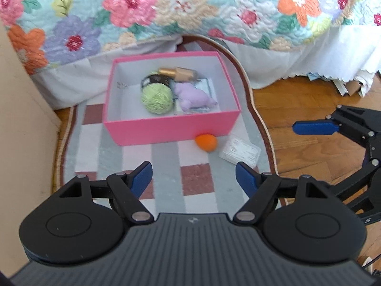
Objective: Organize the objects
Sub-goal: 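Move the open left tool toward the clear plastic floss box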
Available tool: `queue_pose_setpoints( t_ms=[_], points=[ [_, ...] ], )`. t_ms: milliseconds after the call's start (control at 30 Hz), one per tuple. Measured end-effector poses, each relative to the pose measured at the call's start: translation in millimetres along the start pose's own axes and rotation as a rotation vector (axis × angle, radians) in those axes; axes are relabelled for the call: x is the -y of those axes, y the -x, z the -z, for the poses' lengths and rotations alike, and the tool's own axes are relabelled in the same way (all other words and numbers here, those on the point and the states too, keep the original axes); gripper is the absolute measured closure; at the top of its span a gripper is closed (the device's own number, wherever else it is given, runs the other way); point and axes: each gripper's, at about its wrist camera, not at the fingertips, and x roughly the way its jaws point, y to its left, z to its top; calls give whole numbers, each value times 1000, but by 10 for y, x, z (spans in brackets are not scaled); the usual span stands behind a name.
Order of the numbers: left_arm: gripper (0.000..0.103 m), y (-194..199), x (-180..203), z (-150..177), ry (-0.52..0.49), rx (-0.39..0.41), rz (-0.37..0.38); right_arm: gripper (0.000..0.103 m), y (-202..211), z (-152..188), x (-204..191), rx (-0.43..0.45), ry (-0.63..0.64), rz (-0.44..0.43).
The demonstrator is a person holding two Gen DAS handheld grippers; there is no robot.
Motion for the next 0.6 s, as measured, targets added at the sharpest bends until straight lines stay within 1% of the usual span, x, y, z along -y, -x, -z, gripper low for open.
queue_pose_setpoints(
  t_ms=[100,233,367,500,600],
  points=[
    [27,-216,43,41,-1,-2,25,19,-102,161,104,-13,-36,3],
    [28,-558,88,87,22,-15,65,19,-291,377,258,-32,-93,21],
    [28,-890,122,108,36,-23,79,19,-463,568,398,-42,-137,38],
    [28,-1217,118,94,80,-40,112,19,-638,764,489,-34,-154,91],
    [28,-1480,146,102,81,-43,101,14,-815,964,582,-12,-187,148]
  ],
)
